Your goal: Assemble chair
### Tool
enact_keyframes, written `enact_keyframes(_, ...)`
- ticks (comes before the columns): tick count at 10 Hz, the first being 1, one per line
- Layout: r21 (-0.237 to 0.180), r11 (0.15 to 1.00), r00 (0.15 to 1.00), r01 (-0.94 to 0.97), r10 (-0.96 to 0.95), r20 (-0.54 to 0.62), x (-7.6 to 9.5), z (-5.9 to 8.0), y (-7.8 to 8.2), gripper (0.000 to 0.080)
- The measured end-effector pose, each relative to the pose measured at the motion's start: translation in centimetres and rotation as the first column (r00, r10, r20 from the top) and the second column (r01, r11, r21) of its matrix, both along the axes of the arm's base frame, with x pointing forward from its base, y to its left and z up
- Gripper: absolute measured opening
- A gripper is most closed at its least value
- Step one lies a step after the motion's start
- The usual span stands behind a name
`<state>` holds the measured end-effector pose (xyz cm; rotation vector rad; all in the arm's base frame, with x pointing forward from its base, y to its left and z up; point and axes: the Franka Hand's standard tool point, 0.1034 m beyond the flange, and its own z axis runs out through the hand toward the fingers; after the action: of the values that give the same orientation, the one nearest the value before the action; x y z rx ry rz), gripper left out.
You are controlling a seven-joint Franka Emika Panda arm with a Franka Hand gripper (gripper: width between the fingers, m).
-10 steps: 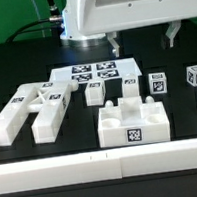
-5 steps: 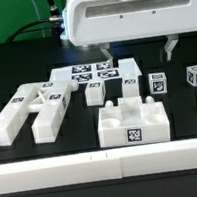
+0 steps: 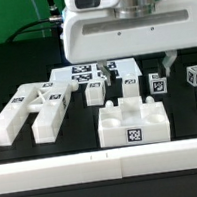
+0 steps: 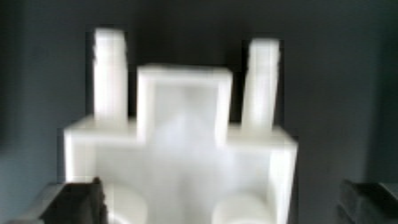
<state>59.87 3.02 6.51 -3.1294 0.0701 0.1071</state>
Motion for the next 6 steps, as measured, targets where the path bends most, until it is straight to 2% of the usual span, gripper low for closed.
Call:
enact_keyframes(2, 0.004, 1.000, 1.000, -0.004, 0.004, 0.002, 0.8, -1.0, 0.6, 0.0649)
enact_keyframes(4, 0.010, 1.000, 1.000, -0.007, 0.007, 0.002, 0.9, -2.6, 1.3, 0.0650)
enact_keyframes(5, 0.011, 1.000, 1.000, -0.011, 0.011, 0.005, 0.7, -3.8, 1.7, 0.0649)
enact_keyframes(6, 0.011, 1.000, 1.000, -0.018, 0.018, -0.001, 0.5, -4.2, 1.9, 0.0649)
